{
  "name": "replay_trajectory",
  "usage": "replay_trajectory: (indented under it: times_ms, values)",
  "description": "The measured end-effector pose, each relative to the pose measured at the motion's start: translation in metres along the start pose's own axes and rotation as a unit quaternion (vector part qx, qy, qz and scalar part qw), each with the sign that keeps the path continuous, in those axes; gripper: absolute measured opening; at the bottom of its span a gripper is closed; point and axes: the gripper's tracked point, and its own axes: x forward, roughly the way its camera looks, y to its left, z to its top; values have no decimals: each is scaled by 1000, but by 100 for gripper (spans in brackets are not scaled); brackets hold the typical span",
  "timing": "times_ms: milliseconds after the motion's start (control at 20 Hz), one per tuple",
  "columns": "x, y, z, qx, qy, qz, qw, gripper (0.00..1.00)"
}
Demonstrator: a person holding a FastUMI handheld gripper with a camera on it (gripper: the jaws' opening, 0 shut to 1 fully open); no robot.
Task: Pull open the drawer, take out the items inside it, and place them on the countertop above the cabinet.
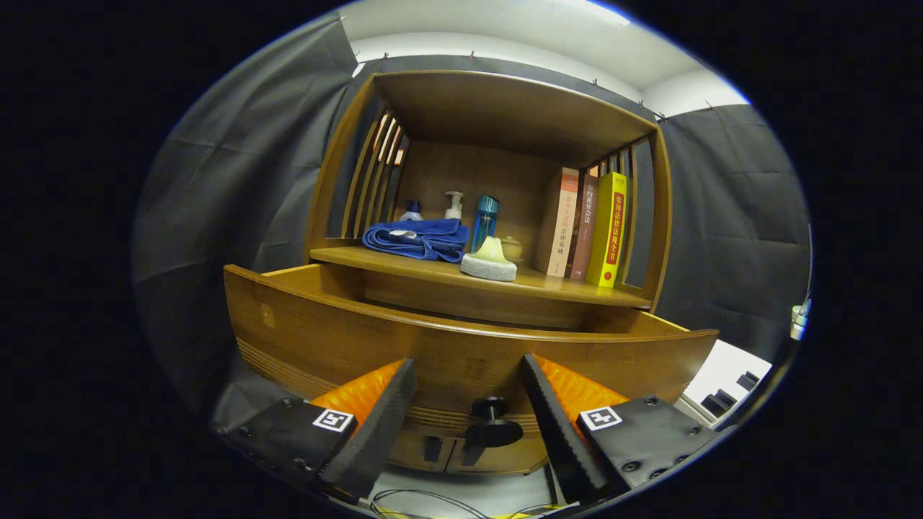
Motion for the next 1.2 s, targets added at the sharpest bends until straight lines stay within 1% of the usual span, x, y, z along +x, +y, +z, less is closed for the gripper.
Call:
replay_trajectory:
  times_ms: [200,750,1000,1200]
  values:
    - [24,-1,2,20,3,-2,1000,98]
    - [100,-2,-8,18,20,-2,1000,98]
    - [122,-1,-12,16,31,-3,999,98]
    - [132,0,-14,16,36,-3,999,99]
